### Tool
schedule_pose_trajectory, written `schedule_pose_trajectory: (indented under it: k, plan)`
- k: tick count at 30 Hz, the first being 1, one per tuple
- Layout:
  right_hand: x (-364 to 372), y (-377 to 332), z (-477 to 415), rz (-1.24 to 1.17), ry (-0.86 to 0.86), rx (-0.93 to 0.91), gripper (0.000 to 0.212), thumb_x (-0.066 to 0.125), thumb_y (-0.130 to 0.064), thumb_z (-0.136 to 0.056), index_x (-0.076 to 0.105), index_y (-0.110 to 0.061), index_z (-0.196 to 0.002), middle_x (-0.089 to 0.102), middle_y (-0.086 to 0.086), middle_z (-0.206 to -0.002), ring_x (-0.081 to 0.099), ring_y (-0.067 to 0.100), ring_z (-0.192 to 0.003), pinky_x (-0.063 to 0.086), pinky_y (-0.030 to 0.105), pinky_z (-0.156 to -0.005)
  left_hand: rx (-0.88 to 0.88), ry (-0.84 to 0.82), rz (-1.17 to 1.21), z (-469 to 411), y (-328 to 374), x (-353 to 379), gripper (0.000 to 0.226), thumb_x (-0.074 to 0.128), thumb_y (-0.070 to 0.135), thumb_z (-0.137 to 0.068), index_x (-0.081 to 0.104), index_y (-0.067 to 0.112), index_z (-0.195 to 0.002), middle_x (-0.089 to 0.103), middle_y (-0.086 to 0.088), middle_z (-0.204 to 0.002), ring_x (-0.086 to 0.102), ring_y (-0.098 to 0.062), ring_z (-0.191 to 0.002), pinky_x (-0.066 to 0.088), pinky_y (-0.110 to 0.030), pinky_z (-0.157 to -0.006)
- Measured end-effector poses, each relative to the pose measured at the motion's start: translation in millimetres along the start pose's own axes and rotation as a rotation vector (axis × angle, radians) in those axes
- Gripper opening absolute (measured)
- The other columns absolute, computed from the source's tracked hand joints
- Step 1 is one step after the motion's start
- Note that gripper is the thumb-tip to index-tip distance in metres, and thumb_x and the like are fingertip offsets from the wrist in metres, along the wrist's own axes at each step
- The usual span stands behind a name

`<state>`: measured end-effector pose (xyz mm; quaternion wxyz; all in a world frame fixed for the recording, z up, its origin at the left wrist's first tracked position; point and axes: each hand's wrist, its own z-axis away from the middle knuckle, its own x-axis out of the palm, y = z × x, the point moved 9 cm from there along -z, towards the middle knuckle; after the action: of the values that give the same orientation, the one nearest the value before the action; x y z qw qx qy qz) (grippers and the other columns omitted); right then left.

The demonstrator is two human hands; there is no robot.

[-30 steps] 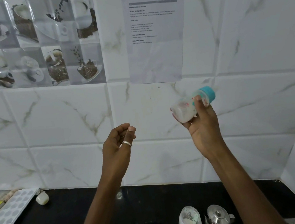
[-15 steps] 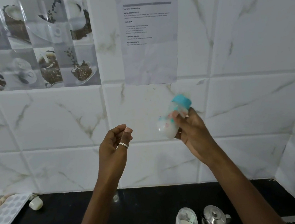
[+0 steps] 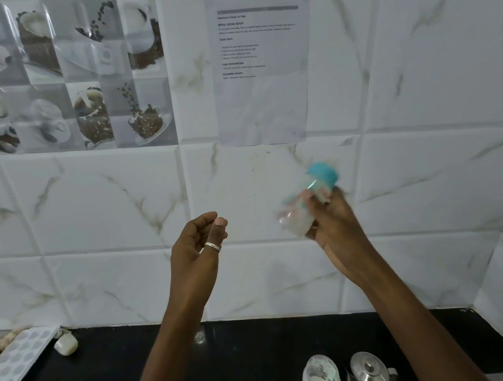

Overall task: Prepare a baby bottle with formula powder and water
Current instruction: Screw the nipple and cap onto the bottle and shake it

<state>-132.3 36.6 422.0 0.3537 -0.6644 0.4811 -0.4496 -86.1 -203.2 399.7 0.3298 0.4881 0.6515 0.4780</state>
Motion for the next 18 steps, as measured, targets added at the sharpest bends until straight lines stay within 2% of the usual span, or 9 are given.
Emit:
schedule_pose_trajectory:
  k: [2, 3, 6, 7, 11, 12, 14, 16, 18]
  plan:
    - [11, 6, 6, 0.124, -0.109, 0.039, 0.059, 0.081, -0.046, -0.081, 0.053, -0.025, -0.128, 0.066, 0.008, -0.121, 0.065, 0.032, -0.121, 0.058, 0.048, -0.093, -0.005, 0.003, 0.0, 0, 0, 0, 0.048, 0.064, 0.057, -0.081, 0.067, 0.028, -0.12, 0.077, 0.01, -0.106, 0.073, -0.008, -0.102, 0.055, -0.043, -0.103]
    - [8, 3, 5, 0.089, -0.086, 0.016, 0.058, 0.08, -0.042, -0.082, 0.053, -0.024, -0.13, 0.067, 0.006, -0.12, 0.064, 0.033, -0.122, 0.057, 0.051, -0.096, -0.007, 0.001, 0.001, 0, 0, 1, 0.048, 0.064, 0.057, -0.081, 0.067, 0.028, -0.119, 0.077, 0.01, -0.106, 0.073, -0.008, -0.102, 0.055, -0.043, -0.103]
    - [-8, -12, 1, -0.271, 0.085, -0.07, 0.064, 0.069, -0.037, -0.086, 0.047, -0.013, -0.141, 0.065, 0.011, -0.127, 0.063, 0.035, -0.123, 0.054, 0.057, -0.099, -0.004, -0.004, -0.001, 1, -1, 0, 0.042, 0.064, 0.054, -0.085, 0.068, 0.029, -0.118, 0.077, 0.011, -0.105, 0.072, -0.01, -0.105, 0.054, -0.043, -0.104]
    - [-10, -15, 0, -0.3, 0.11, -0.088, 0.063, 0.067, -0.037, -0.087, 0.046, -0.012, -0.14, 0.065, 0.013, -0.127, 0.064, 0.035, -0.123, 0.054, 0.057, -0.099, -0.004, -0.002, -0.003, 0, -2, -1, 0.038, 0.064, 0.051, -0.088, 0.068, 0.029, -0.118, 0.077, 0.012, -0.105, 0.072, -0.01, -0.105, 0.054, -0.044, -0.104]
    - [11, 4, 8, 0.047, -0.066, 0.036, 0.086, 0.086, -0.061, -0.064, 0.053, -0.021, -0.132, 0.066, 0.014, -0.124, 0.066, 0.034, -0.118, 0.056, 0.053, -0.097, -0.002, 0.001, 0.003, 0, 0, 0, 0.04, 0.065, 0.052, -0.087, 0.068, 0.028, -0.119, 0.077, 0.01, -0.106, 0.073, -0.008, -0.102, 0.055, -0.043, -0.103]
    - [12, 3, 9, 0.05, -0.081, 0.021, 0.087, 0.087, -0.061, -0.062, 0.053, -0.023, -0.132, 0.067, 0.01, -0.123, 0.066, 0.032, -0.119, 0.056, 0.052, -0.097, -0.001, 0.0, 0.002, 1, 0, 0, 0.043, 0.064, 0.054, -0.085, 0.068, 0.028, -0.119, 0.077, 0.011, -0.106, 0.073, -0.007, -0.102, 0.055, -0.043, -0.103]
    - [3, -7, 5, -0.142, 0.006, -0.039, 0.075, 0.081, -0.048, -0.075, 0.051, -0.018, -0.136, 0.07, 0.004, -0.119, 0.068, 0.028, -0.118, 0.052, 0.057, -0.101, -0.001, -0.009, 0.004, 3, 1, 1, 0.044, 0.064, 0.055, -0.084, 0.067, 0.029, -0.119, 0.077, 0.011, -0.105, 0.073, -0.008, -0.102, 0.055, -0.042, -0.103]
    - [-5, -15, 2, -0.326, 0.102, -0.086, 0.062, 0.068, -0.037, -0.086, 0.046, -0.013, -0.139, 0.069, 0.008, -0.122, 0.068, 0.028, -0.117, 0.049, 0.062, -0.103, 0.0, -0.006, 0.003, 2, 0, -1, 0.037, 0.064, 0.051, -0.088, 0.067, 0.029, -0.118, 0.077, 0.012, -0.105, 0.072, -0.008, -0.103, 0.055, -0.042, -0.103]
    - [0, -12, 2, -0.24, 0.074, -0.071, 0.068, 0.076, -0.043, -0.081, 0.046, -0.014, -0.136, 0.068, 0.014, -0.123, 0.069, 0.031, -0.114, 0.052, 0.058, -0.101, 0.002, -0.001, 0.001, 2, 1, -2, 0.038, 0.065, 0.051, -0.088, 0.068, 0.029, -0.118, 0.077, 0.011, -0.105, 0.073, -0.009, -0.103, 0.055, -0.042, -0.103]
